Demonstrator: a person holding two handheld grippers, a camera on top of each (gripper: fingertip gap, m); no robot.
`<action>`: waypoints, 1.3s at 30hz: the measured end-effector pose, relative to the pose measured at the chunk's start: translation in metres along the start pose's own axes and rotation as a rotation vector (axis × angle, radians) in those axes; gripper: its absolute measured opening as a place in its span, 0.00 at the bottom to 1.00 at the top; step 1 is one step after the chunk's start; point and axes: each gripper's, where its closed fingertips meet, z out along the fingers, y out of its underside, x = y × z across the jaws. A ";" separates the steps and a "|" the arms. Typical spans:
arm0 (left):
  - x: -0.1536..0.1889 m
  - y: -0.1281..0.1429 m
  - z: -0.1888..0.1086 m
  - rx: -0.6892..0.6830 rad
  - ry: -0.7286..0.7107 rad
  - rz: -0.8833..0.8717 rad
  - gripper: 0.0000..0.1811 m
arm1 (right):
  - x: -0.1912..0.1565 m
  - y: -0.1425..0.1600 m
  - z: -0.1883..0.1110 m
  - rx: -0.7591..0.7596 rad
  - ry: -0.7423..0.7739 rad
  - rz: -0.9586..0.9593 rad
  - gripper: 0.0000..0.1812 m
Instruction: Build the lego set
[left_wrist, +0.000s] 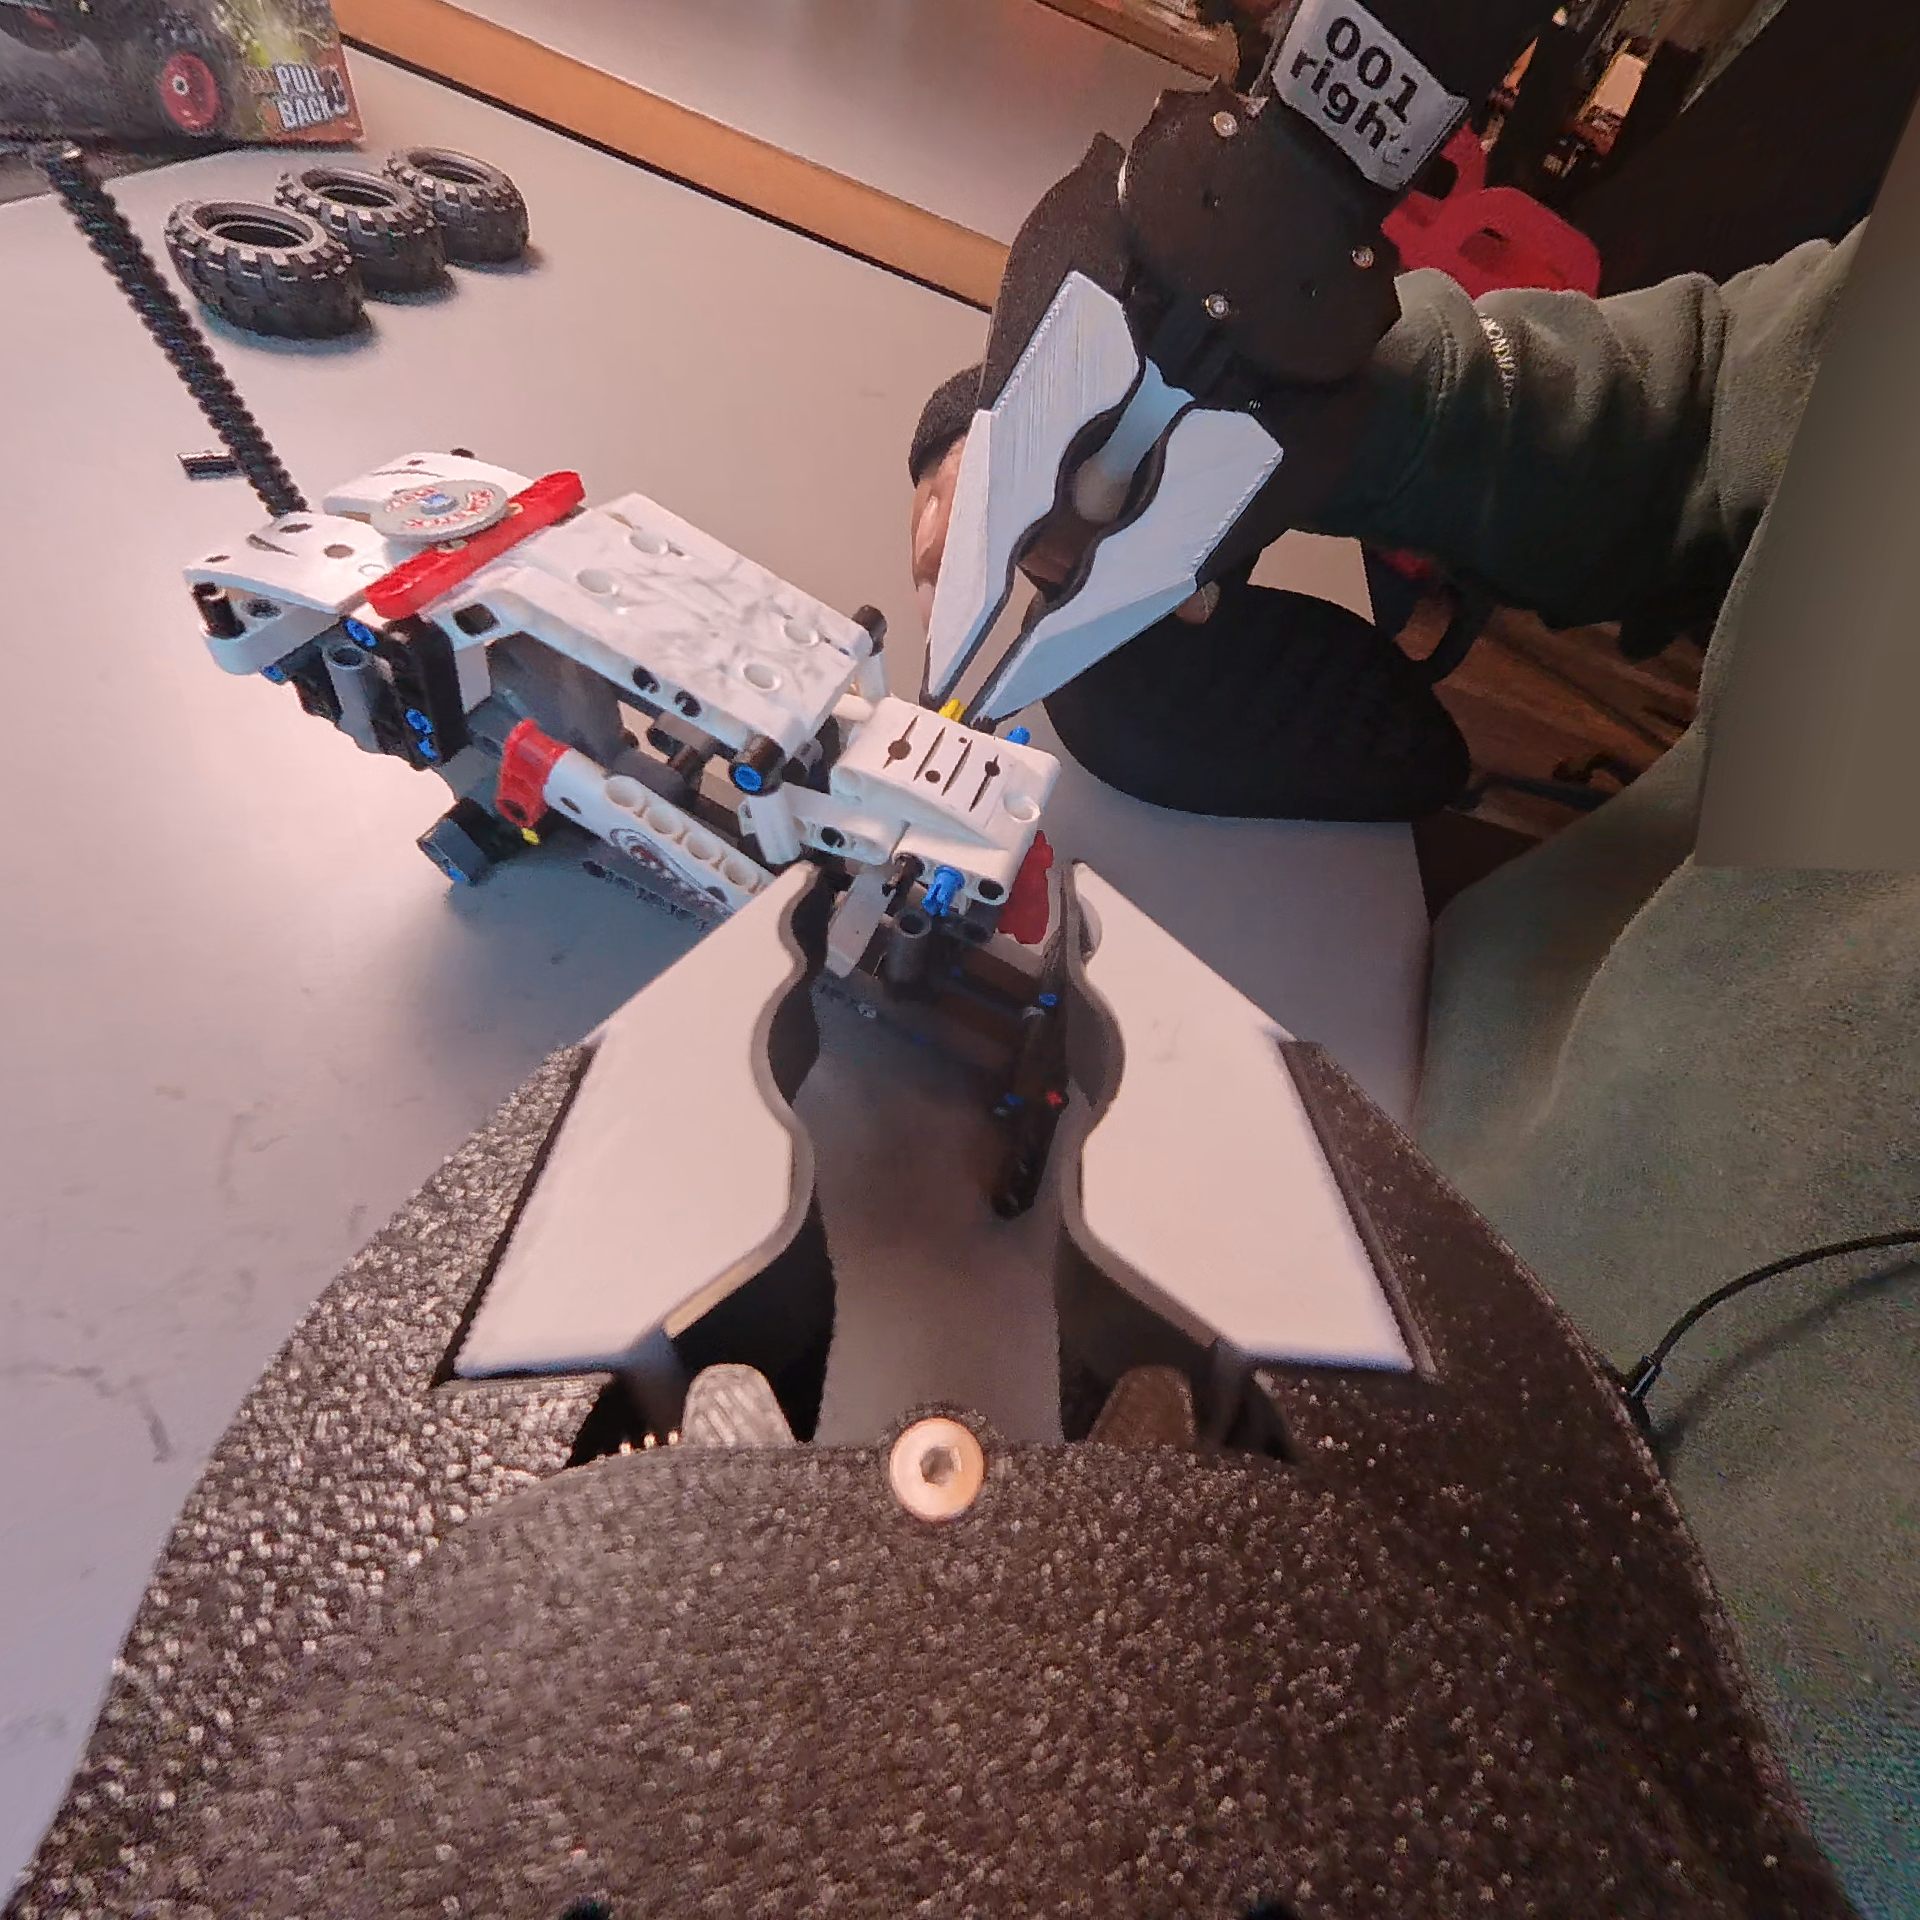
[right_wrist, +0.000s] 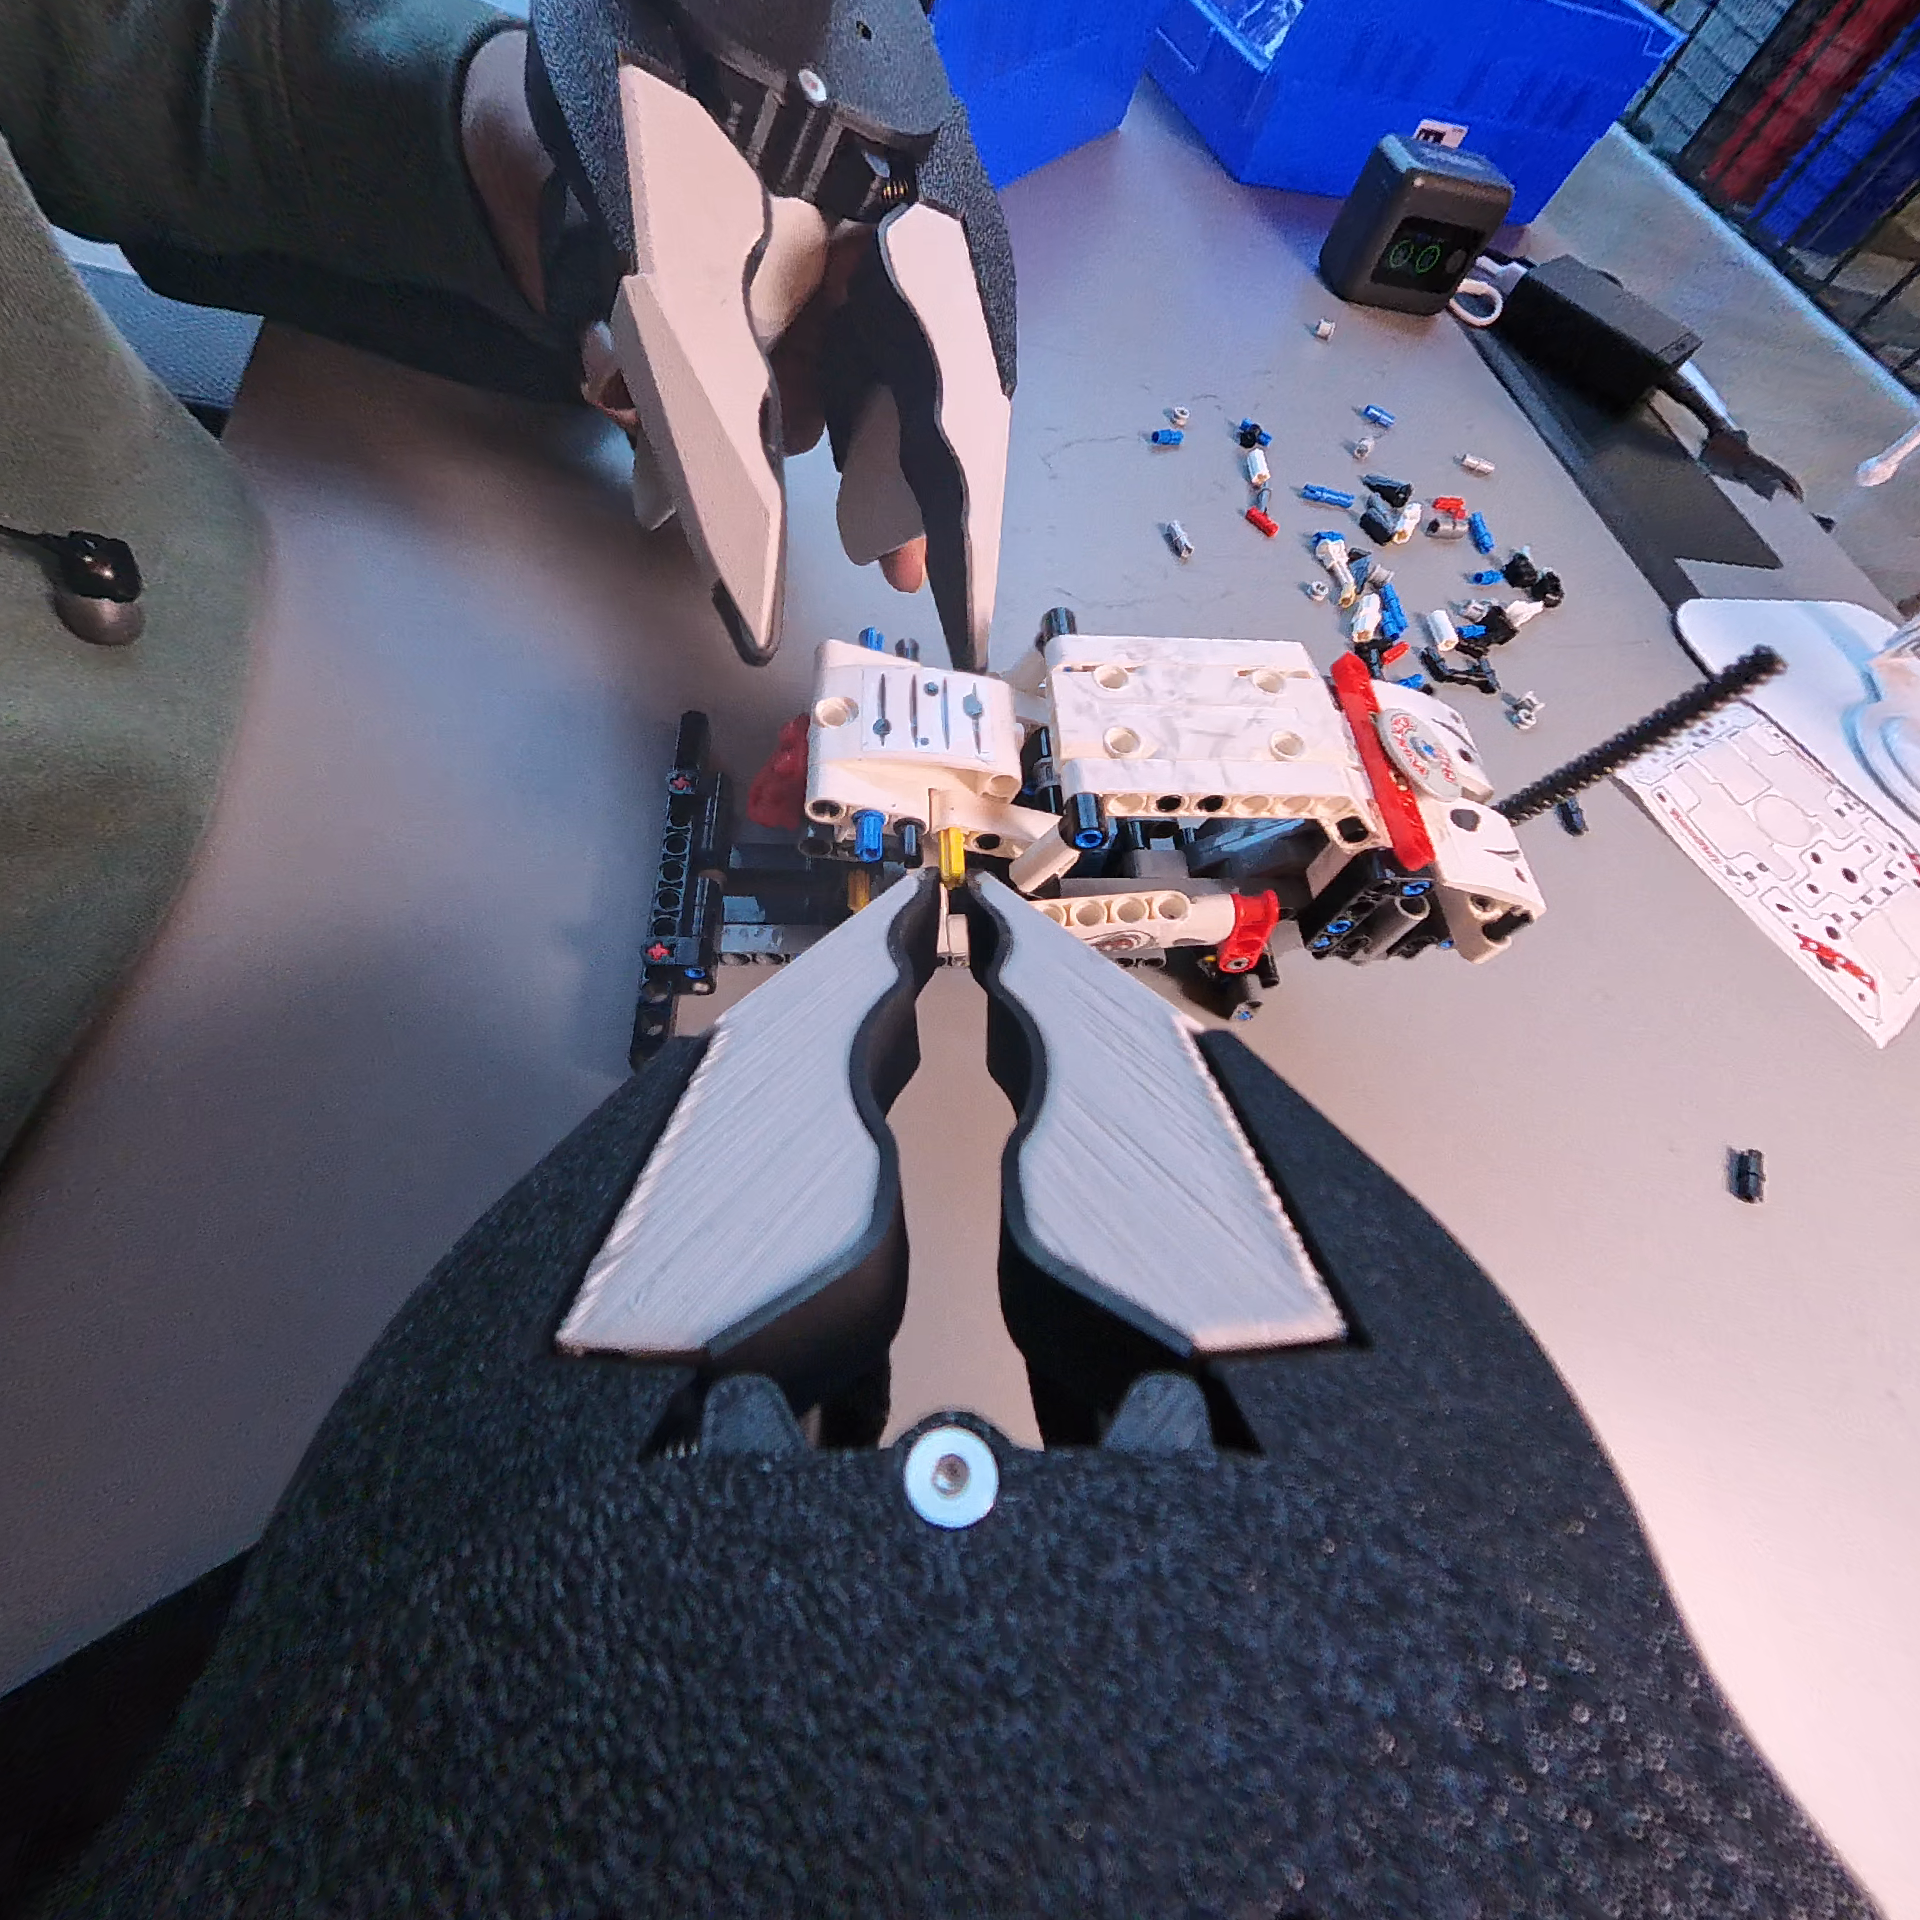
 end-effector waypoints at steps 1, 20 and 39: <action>0.000 -0.001 0.001 0.002 -0.006 0.008 0.24 | 0.001 0.001 -0.002 -0.003 0.000 0.006 0.02; 0.004 -0.002 0.014 -0.002 -0.024 0.023 0.19 | 0.005 0.005 -0.012 0.025 -0.012 0.099 0.01; -0.001 -0.003 0.012 0.003 -0.062 0.037 0.17 | 0.004 0.002 -0.008 0.047 -0.026 0.096 0.00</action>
